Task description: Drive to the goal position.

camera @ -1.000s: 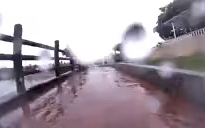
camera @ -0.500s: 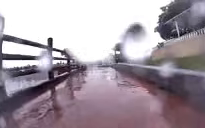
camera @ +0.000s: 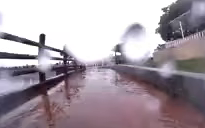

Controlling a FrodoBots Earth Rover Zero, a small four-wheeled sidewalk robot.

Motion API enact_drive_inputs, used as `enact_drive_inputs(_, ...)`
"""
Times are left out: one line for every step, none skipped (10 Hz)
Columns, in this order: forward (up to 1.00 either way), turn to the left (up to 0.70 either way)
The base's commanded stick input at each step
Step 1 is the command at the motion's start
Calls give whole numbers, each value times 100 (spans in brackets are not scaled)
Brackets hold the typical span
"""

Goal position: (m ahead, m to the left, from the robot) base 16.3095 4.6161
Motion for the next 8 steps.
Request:
enact_drive_inputs(100,0)
enact_drive_inputs(100,0)
enact_drive_inputs(100,0)
enact_drive_inputs(100,0)
enact_drive_inputs(100,11)
enact_drive_inputs(100,6)
enact_drive_inputs(100,0)
enact_drive_inputs(100,0)
